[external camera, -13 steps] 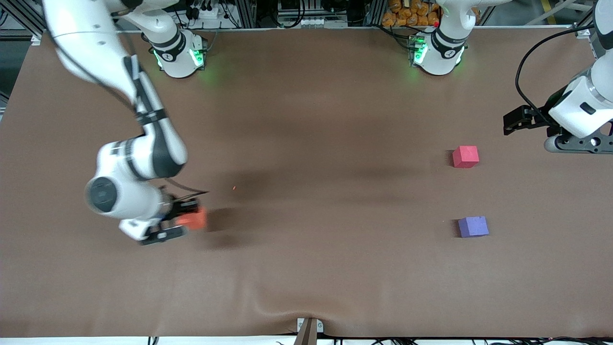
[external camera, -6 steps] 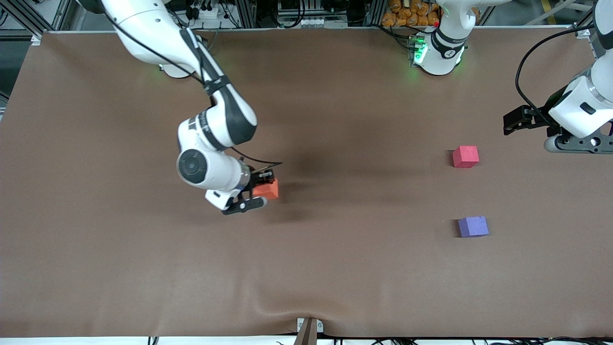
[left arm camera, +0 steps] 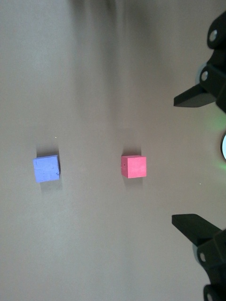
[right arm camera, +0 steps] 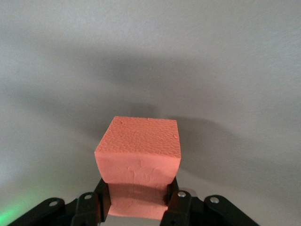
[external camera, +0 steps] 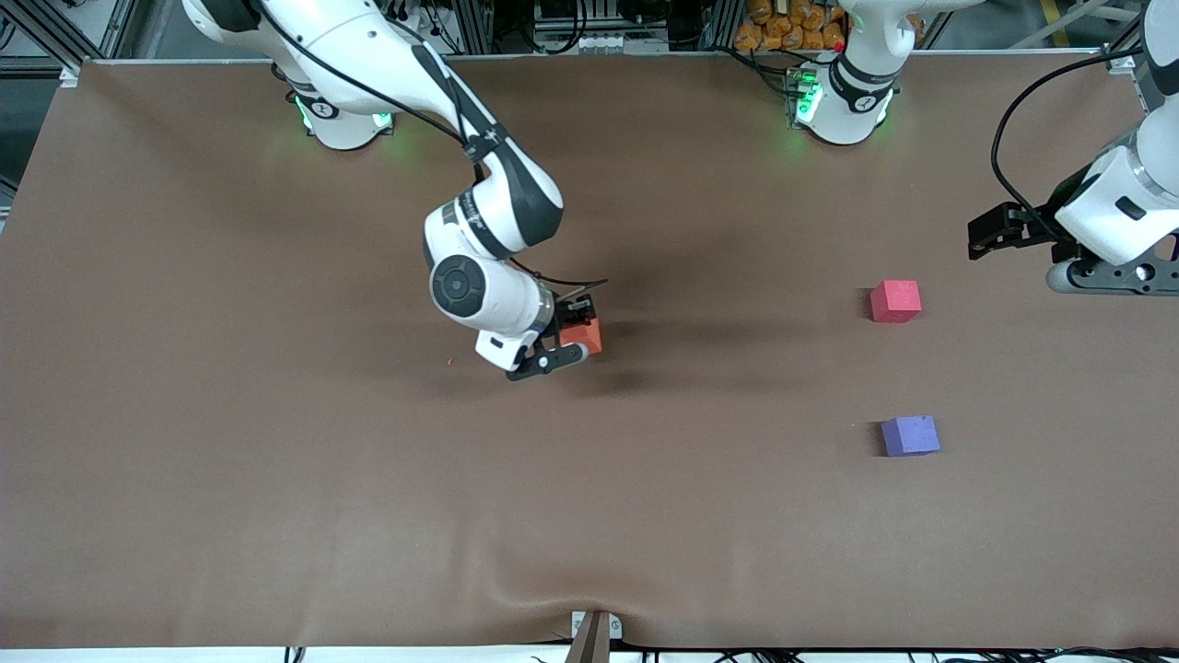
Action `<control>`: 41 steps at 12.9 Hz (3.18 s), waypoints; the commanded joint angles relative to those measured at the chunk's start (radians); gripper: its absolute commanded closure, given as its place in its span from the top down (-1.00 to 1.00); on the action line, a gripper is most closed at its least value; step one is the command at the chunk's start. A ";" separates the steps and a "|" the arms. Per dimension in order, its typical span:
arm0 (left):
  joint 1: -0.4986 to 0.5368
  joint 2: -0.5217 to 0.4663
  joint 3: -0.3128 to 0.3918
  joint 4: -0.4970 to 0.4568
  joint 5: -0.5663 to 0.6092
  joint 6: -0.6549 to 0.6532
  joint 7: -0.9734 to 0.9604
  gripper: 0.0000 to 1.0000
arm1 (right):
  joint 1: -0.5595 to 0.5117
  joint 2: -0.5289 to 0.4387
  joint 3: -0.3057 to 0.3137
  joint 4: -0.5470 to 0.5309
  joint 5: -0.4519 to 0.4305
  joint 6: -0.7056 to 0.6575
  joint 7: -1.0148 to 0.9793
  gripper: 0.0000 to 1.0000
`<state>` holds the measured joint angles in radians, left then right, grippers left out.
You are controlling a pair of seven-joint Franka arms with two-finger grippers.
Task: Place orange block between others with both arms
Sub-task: 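Carry the orange block with the right gripper toward the table middle, then grasp the orange block with the left gripper while the right gripper releases, then carry the orange block with the left gripper toward the pink block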
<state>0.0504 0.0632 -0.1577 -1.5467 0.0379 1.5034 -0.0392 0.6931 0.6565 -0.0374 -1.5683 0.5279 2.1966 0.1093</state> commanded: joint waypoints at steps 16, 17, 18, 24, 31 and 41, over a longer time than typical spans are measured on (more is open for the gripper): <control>0.005 -0.003 0.000 0.005 -0.024 -0.019 0.022 1.00 | 0.118 0.114 -0.012 0.047 0.175 0.208 0.038 1.00; 0.005 -0.003 0.000 0.002 -0.024 -0.019 0.022 1.00 | 0.121 0.112 -0.013 0.047 0.175 0.227 0.035 1.00; 0.005 -0.003 0.000 -0.001 -0.024 -0.019 0.021 1.00 | 0.111 0.109 -0.013 0.048 0.175 0.226 0.027 1.00; -0.087 0.139 -0.129 -0.021 -0.026 0.104 -0.280 1.00 | -0.025 -0.041 -0.038 0.044 0.135 -0.053 0.033 1.00; -0.443 0.429 -0.129 -0.013 0.048 0.389 -1.018 1.00 | -0.321 -0.418 -0.052 0.048 -0.291 -0.616 0.026 1.00; -0.592 0.699 -0.114 0.111 0.154 0.589 -1.329 1.00 | -0.668 -0.598 -0.041 0.103 -0.466 -0.899 -0.253 1.00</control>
<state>-0.5314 0.7430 -0.2781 -1.4625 0.1604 2.0882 -1.3432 0.0691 0.0894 -0.1053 -1.4634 0.1053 1.3207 -0.1076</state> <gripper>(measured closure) 0.000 0.000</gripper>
